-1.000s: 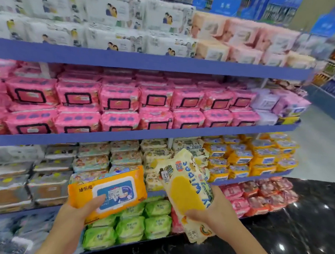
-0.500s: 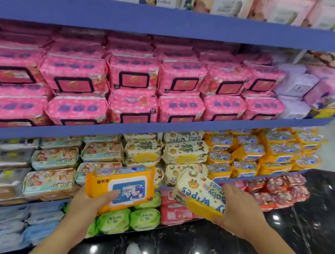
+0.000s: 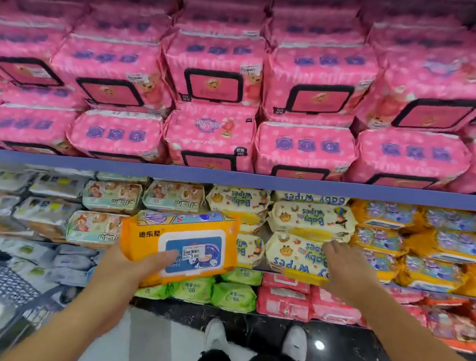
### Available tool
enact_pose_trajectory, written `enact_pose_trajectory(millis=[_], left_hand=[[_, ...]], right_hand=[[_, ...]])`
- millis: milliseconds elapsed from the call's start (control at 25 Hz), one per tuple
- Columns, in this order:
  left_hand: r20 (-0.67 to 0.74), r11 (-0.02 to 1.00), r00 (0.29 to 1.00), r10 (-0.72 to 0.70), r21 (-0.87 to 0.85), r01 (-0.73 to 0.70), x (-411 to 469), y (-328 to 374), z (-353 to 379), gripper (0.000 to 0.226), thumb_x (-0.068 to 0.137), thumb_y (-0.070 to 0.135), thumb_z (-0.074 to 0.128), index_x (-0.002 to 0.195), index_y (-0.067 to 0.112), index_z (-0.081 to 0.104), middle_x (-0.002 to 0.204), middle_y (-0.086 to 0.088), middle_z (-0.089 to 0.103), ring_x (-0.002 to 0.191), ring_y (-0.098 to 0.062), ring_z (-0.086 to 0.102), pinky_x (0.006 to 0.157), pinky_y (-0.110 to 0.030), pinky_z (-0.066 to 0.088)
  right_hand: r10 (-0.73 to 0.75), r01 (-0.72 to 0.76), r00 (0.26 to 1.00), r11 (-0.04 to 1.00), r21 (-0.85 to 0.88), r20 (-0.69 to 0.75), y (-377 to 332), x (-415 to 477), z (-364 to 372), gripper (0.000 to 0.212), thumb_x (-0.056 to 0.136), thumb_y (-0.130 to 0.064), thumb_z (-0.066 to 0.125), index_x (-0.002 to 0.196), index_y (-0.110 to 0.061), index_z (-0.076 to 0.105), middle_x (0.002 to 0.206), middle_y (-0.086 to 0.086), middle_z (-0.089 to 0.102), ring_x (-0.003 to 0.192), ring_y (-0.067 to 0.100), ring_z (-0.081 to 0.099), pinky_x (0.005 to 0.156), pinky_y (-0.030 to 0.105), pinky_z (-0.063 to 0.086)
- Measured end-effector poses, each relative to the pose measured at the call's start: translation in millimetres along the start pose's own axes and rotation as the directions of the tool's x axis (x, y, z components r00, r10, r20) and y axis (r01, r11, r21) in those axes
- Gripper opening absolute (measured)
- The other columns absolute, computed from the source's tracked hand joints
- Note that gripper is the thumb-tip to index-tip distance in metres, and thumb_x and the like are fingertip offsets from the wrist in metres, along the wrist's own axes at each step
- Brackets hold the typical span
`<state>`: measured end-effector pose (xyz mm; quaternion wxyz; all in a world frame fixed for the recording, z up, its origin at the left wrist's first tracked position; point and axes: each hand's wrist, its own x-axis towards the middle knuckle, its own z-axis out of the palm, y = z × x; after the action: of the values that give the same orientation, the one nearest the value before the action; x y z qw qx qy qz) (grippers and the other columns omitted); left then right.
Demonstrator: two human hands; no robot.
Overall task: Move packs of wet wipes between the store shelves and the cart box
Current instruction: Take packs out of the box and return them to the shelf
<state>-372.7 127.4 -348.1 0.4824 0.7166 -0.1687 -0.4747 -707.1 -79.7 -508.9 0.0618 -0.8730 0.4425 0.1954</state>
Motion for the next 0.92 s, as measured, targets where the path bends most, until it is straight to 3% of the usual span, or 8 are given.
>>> enact_pose_trajectory(millis=[200, 280, 400, 480, 600, 680, 800, 920], left_hand=[[-0.096, 0.999, 0.995, -0.032, -0.037, 0.028, 6, -6, 37, 0.117, 0.006, 0.064, 0.095, 0.111, 0.017, 0.071, 0.098, -0.007, 0.081, 0.086, -0.027, 0.079, 0.08, -0.041, 0.057], [-0.116, 0.999, 0.992, -0.041, 0.017, 0.044, 6, -9, 50, 0.098, 0.022, 0.055, 0.1, 0.108, 0.016, 0.072, 0.094, -0.007, 0.081, 0.081, -0.025, 0.079, 0.076, -0.04, 0.058], [-0.128, 0.998, 0.99, -0.06, 0.01, 0.062, 2, 0, 70, 0.037, 0.069, 0.01, 0.092, 0.098, 0.016, 0.07, 0.081, -0.002, 0.081, 0.066, -0.015, 0.077, 0.059, -0.029, 0.056], [-0.059, 0.998, 0.997, -0.044, 0.033, 0.046, 5, 6, 83, 0.044, 0.061, 0.011, 0.092, 0.098, 0.018, 0.07, 0.083, 0.0, 0.081, 0.076, -0.02, 0.078, 0.066, -0.033, 0.058], [0.091, 0.998, 0.996, -0.02, 0.055, 0.015, 11, 17, 105, 0.053, 0.051, 0.019, 0.094, 0.099, 0.023, 0.071, 0.091, -0.001, 0.081, 0.084, -0.022, 0.079, 0.075, -0.037, 0.059], [0.207, 0.996, 0.978, -0.017, 0.086, -0.001, 15, 22, 127, 0.052, 0.058, 0.013, 0.096, 0.102, 0.022, 0.071, 0.093, -0.001, 0.081, 0.087, -0.021, 0.079, 0.077, -0.037, 0.061], [0.379, 0.983, 0.925, -0.041, 0.181, -0.031, 12, 18, 166, 0.049, 0.069, 0.005, 0.09, 0.11, 0.021, 0.069, 0.097, 0.001, 0.081, 0.088, -0.017, 0.078, 0.069, -0.025, 0.061], [0.487, 0.949, 0.865, -0.123, 0.312, -0.041, 9, 2, 216, 0.066, 0.055, 0.022, 0.093, 0.115, 0.025, 0.067, 0.104, -0.001, 0.08, 0.09, -0.017, 0.078, 0.071, -0.027, 0.061]], right_hand=[[0.027, -0.028, 1.0, 0.997, -0.069, -0.015, 27, 51, 37, 0.081, 0.09, -0.036, 0.058, 0.157, -0.015, 0.019, 0.159, 0.006, 0.029, 0.148, 0.026, 0.025, 0.124, 0.041, 0.01], [0.05, -0.05, 0.997, 0.999, -0.01, -0.055, 27, 46, 50, 0.082, 0.087, -0.033, 0.06, 0.156, -0.012, 0.023, 0.157, 0.009, 0.032, 0.147, 0.028, 0.027, 0.125, 0.042, 0.008], [0.113, -0.089, 0.985, 0.979, 0.184, -0.127, 20, 33, 44, 0.086, 0.077, -0.041, 0.076, 0.147, -0.006, 0.04, 0.144, 0.013, 0.046, 0.137, 0.033, 0.04, 0.122, 0.048, 0.027], [0.142, -0.067, 0.979, 0.902, 0.427, -0.146, 12, 15, 27, 0.073, 0.079, -0.038, 0.079, 0.139, -0.01, 0.05, 0.136, 0.01, 0.052, 0.13, 0.031, 0.046, 0.112, 0.045, 0.04], [0.339, -0.042, 0.937, 0.338, 0.94, -0.08, -5, -27, -21, 0.028, 0.091, -0.025, 0.072, 0.118, -0.022, 0.064, 0.123, -0.004, 0.062, 0.117, 0.019, 0.058, 0.095, 0.034, 0.05], [0.406, 0.012, 0.914, -0.019, 1.0, -0.004, -9, -59, -60, 0.016, 0.095, -0.023, 0.069, 0.11, -0.026, 0.067, 0.118, -0.008, 0.068, 0.112, 0.011, 0.064, 0.091, 0.028, 0.051], [0.322, 0.081, 0.946, -0.334, 0.939, 0.034, 2, -104, -82, 0.043, 0.082, -0.038, 0.073, 0.124, -0.029, 0.064, 0.121, -0.008, 0.072, 0.112, 0.009, 0.068, 0.088, 0.026, 0.056], [0.248, 0.029, 0.964, -0.447, 0.894, 0.092, 41, -132, -67, 0.072, 0.062, -0.04, 0.092, 0.127, -0.032, 0.063, 0.123, 0.0, 0.072, 0.11, 0.021, 0.07, 0.082, 0.033, 0.06]])
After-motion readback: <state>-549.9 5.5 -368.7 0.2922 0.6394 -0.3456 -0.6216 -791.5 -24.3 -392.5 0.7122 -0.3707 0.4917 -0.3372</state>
